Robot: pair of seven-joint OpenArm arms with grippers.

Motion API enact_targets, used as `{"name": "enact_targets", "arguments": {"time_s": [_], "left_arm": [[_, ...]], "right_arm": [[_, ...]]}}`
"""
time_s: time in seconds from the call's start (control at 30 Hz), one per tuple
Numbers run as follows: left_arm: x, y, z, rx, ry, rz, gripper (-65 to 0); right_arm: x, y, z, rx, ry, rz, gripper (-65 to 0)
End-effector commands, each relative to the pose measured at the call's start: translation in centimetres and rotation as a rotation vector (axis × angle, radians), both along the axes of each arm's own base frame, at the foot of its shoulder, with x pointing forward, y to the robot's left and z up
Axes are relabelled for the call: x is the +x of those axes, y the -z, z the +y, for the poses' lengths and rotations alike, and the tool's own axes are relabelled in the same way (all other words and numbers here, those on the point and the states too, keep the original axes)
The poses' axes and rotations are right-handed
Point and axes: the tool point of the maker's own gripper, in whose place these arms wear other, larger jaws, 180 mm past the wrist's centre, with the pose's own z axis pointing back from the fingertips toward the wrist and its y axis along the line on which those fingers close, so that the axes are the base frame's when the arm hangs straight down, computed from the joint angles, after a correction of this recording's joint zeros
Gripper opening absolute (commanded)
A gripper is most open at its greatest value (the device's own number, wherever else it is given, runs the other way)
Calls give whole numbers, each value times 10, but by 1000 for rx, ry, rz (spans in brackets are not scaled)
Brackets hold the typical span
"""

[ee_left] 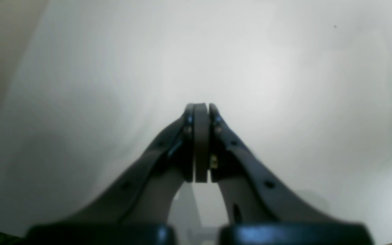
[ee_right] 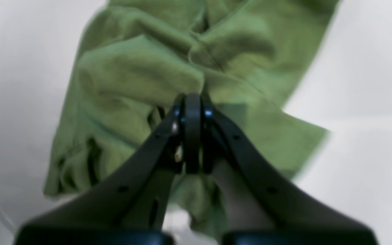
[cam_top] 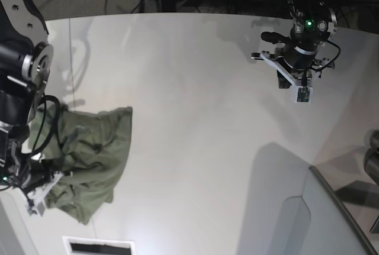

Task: Layout the t-shirt on the table in an organized manner, then fold the t-shirt properly
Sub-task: 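Lift the grasped shirt fabric with the right gripper and release it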

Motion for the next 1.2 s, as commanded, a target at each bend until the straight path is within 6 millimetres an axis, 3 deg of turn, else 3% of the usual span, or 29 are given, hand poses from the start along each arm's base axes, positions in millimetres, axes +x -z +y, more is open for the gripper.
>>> {"name": "enact_targets", "arguments": {"time_s": [0.0,0.1,0.2,0.4,0.53,0.7,0.8,0.9,0.97,1.1,1.17], "left_arm": [[6,-9,2,11,4,-38,-650],[8,-11,2,12,4,-43,-650],[10,-11,1,12,9,-47,-650],[11,-12,2,23,12,-47,-650],[17,-16,4,25,9,-63,-650],[18,-11,7,33,16,-48,-650],[18,-12,10,38,18,-50,-650],[18,-13,17,59,17,-47,-650],[16,-13,23,73,26,-42,-650],[15,-14,27,88,29,-37,-650],[15,-14,27,91,30,-36,-650]], "right_arm": [[10,-33,-3,-23,-4,-80,-650],[-31,-48,12,-72,-21,-82,-650],[-85,-49,34,-76,-43,-59,-650],[-201,-11,107,76,-91,70,-650],[-245,5,175,268,-234,128,-650],[-258,2,235,396,-280,125,-650],[-257,1,246,416,-273,134,-650],[-255,-5,244,409,-256,144,-642],[-254,-10,242,390,-276,157,-587],[-251,-13,241,372,-296,171,-377],[-228,-20,230,356,-265,87,-294]]}}
